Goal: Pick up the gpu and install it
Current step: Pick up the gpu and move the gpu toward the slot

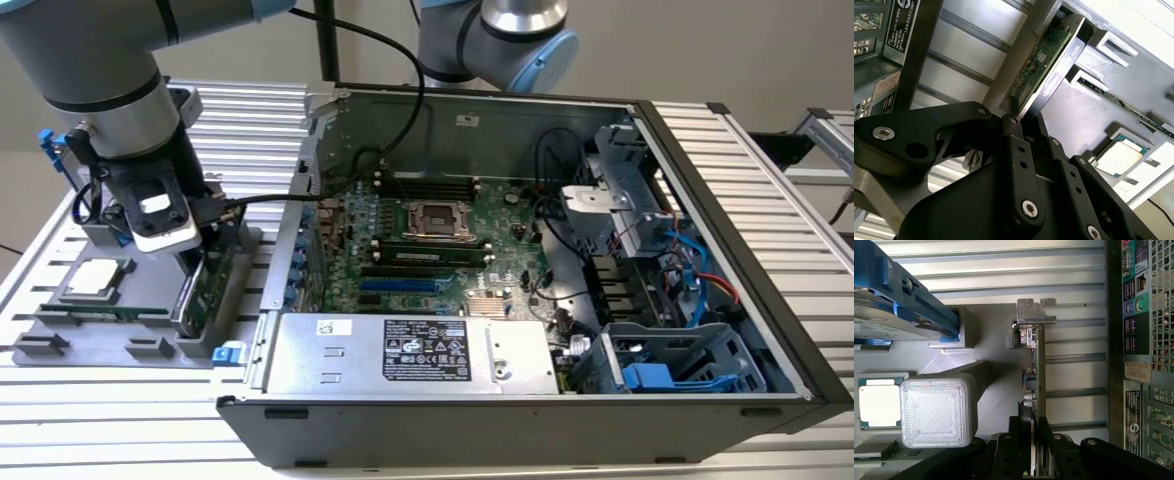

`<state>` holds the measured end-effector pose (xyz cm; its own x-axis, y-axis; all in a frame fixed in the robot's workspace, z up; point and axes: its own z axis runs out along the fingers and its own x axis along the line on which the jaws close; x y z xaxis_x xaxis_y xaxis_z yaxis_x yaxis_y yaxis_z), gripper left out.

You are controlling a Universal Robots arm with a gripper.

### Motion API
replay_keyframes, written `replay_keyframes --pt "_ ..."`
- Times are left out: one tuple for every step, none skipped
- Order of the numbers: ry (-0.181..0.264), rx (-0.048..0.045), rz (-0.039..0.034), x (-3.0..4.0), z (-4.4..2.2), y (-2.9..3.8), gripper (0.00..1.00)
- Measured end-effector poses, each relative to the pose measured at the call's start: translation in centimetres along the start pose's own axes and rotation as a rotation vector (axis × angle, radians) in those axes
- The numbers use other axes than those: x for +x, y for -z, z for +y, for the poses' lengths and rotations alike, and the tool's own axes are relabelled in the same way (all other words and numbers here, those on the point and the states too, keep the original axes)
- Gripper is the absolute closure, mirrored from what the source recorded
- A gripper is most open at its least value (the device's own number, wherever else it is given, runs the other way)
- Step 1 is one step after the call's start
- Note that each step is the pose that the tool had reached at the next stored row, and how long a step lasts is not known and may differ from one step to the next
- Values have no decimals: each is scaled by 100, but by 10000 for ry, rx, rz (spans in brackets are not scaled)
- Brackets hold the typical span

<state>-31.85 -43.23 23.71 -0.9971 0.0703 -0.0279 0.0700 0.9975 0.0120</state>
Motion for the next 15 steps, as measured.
replay_keyframes --pt "0 0 0 0 0 0 100" --pt "0 0 0 0 0 0 100" --pt "0 0 0 0 0 0 100" --pt "0 0 1 1 0 0 100" --pt "0 0 1 1 0 0 100" --pt "0 0 0 1 0 0 100" --pt "0 0 0 1 0 0 100" --pt "-1 -1 -1 1 0 1 100" --pt "-1 -2 -1 2 0 6 100" --pt "-1 -1 0 1 0 15 100" --pt "-1 0 0 1 0 25 100" --pt "-1 0 0 0 1 36 100" --pt "-1 0 0 0 1 47 100" --pt "-1 0 -1 -1 1 60 100" --pt "-1 0 0 -1 1 74 100"
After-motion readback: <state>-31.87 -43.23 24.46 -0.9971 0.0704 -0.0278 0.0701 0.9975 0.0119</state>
